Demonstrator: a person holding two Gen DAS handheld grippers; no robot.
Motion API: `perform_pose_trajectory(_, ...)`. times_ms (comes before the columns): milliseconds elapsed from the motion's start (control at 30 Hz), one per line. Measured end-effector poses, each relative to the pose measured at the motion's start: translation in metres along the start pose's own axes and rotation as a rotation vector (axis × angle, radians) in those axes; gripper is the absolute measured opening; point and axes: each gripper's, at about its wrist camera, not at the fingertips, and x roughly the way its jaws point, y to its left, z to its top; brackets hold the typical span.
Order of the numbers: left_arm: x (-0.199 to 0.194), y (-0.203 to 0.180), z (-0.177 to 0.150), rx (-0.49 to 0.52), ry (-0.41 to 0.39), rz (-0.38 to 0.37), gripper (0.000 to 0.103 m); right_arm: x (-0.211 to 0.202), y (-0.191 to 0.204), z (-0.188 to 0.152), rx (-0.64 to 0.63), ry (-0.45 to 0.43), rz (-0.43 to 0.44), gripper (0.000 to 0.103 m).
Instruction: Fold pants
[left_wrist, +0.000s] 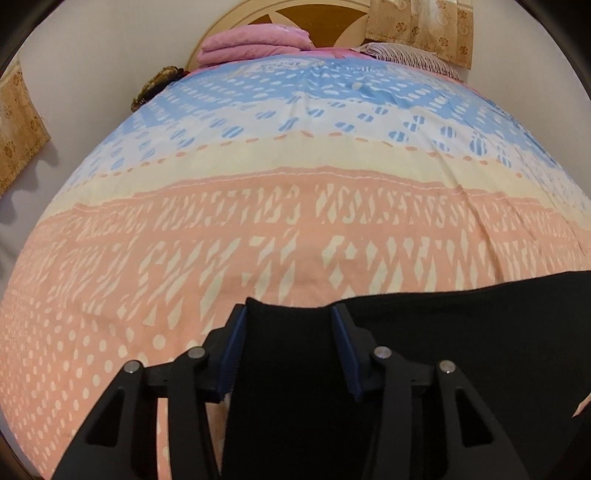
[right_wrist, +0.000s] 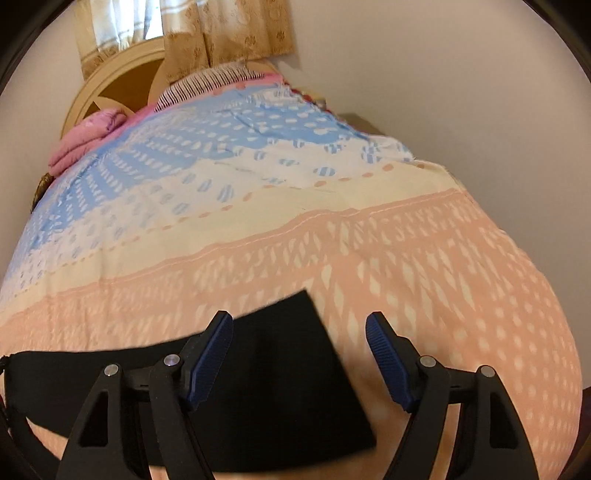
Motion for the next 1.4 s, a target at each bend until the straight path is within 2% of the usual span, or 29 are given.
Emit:
perform_pose_trajectory(167,0.004,0.004,0.001,0.001,0.012,-0.038,0.050,0.027,-0.006,0.005,-0.008,0.090,0.028,0.076)
perform_pose_trajectory(267,0.006,0.005,0.007,-0.009,0.014,-0.053,0.052,0.030,0.001,0.001,-0.055,0.093,0.031,0.074)
perform_pose_trajectory(300,0.008,0.005,0.009,-0.011,0.018,-0.057,0.052,0.031,0.003,0.001,-0.064,0.093,0.028,0.061)
perform_pose_trajectory(333,0.008,0.006,0.009,-0.007,0.013,-0.066,0.052,0.034,0.005,0.000,-0.076,0.096,0.024,0.039)
perform_pose_trajectory(367,0.008,0.006,0.010,0.001,0.002,-0.077,0.050,0.034,0.006,-0.001,-0.083,0.096,0.022,0.031)
perform_pose_trajectory(400,0.008,0.006,0.010,0.006,-0.004,-0.083,0.048,0.035,0.006,-0.001,-0.081,0.093,0.027,0.024)
perform_pose_trajectory(467,0.006,0.007,0.010,0.016,-0.014,-0.125,0.029,0.031,0.005,-0.002,-0.079,0.085,0.046,0.017)
perform_pose_trajectory(567,-0.001,0.004,0.011,0.052,-0.043,-0.134,0.020,0.024,0.005,-0.002,-0.083,0.072,0.064,0.006)
perform_pose_trajectory(833,-0.012,0.001,0.011,0.091,-0.069,-0.121,0.018,0.007,0.019,-0.015,-0.167,0.047,0.054,0.005)
perform_pose_trajectory(967,-0.014,0.002,0.012,0.090,-0.077,-0.125,0.016,0.003,0.018,-0.017,-0.158,0.027,0.036,0.005)
perform_pose_trajectory(1167,-0.035,0.005,0.012,0.087,-0.114,-0.153,0.016,-0.034,0.021,-0.014,-0.164,-0.066,0.071,0.005)
perform_pose_trajectory(1400,-0.072,0.013,0.008,0.059,-0.195,-0.212,0.016,-0.097,0.015,-0.024,-0.146,-0.198,0.157,0.005)
